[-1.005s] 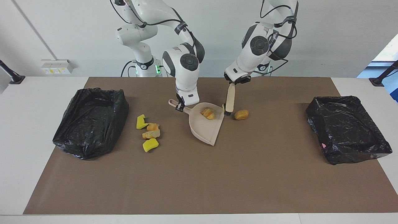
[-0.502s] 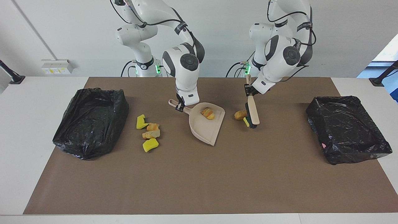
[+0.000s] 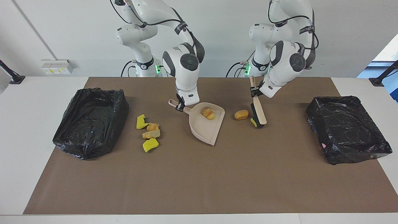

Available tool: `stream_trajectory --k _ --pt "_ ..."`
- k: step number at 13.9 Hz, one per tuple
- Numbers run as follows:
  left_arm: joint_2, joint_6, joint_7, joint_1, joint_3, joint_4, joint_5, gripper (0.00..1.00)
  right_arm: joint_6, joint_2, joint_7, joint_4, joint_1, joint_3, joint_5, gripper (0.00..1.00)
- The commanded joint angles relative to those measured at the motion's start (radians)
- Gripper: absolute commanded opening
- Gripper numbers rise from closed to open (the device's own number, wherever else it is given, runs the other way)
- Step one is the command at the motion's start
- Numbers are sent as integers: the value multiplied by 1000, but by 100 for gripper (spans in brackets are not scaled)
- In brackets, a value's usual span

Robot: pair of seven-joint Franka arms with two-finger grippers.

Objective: Sweep and dump trash in bin
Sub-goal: 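Brush the scraps and sponge into the dustpan held by the right gripper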

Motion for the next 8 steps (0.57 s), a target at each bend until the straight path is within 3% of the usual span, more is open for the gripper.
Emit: stream_trajectory --k 1,8 --pt "6 114 -61 -98 2 -44 -10 0 22 -23 -22 -25 -5 3 -20 0" --pt "105 242 -56 -297 -1 45 -137 0 19 -23 -27 -23 -7 3 -20 0"
